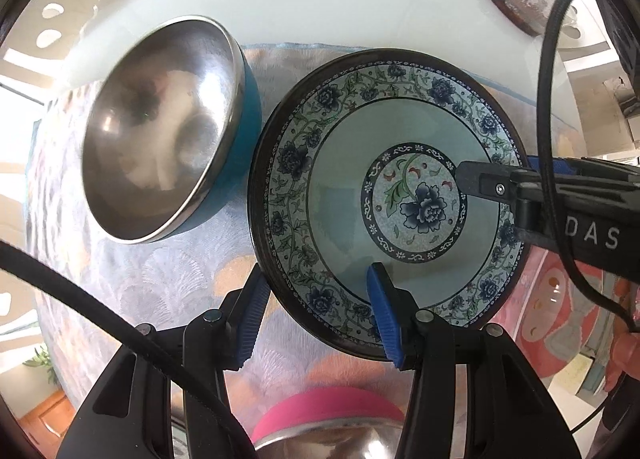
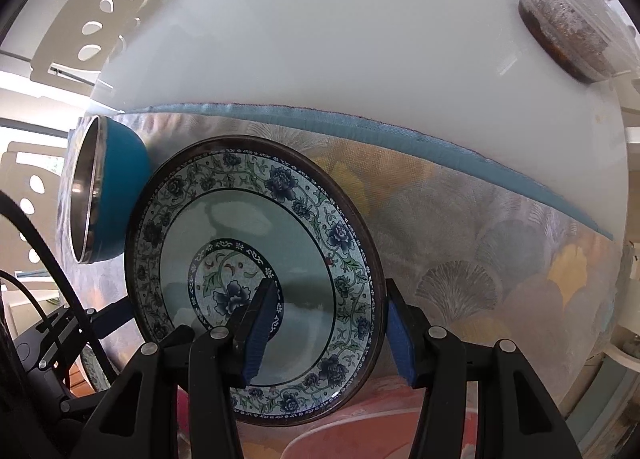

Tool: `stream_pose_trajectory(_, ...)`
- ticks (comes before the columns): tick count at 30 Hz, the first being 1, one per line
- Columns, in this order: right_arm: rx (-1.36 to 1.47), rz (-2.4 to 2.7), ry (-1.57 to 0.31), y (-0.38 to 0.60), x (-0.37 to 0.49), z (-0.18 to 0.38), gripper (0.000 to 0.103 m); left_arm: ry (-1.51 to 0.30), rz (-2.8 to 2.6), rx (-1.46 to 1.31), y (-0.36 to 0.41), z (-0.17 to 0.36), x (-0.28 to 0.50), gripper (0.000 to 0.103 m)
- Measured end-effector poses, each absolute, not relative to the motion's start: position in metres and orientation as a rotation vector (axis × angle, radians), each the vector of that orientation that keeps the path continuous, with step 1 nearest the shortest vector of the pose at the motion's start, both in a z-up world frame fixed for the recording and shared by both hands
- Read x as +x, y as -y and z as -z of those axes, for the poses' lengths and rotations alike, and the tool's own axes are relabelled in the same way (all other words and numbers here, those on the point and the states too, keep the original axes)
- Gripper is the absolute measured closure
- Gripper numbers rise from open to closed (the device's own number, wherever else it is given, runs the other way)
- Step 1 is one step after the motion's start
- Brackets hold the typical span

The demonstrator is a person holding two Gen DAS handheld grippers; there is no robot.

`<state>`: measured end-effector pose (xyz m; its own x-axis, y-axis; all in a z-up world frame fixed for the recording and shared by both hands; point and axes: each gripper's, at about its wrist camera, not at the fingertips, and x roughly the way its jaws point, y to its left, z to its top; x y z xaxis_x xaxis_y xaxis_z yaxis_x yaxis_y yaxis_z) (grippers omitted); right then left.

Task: Organize plates and bowls
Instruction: 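Grasp the floral plate's rim with the left gripper while the right gripper grips it too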

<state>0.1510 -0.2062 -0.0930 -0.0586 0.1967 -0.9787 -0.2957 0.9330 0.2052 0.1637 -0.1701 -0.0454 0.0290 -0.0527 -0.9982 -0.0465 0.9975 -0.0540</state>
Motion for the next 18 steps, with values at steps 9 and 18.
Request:
stream_pose_trajectory(9, -0.074, -0.401, -1.544, 0.214, 0.140, 0.071, 0.051, -1.504, 0.010, -0.067, 0.175, 0.030, 0.150, 0.056)
stream_pose_trajectory(18, -0.080, -0.398, -1.510, 0.215, 0.131, 0.038, 0.051, -1.465, 0.012, -0.088, 0.164, 0.016, 0.133, 0.056)
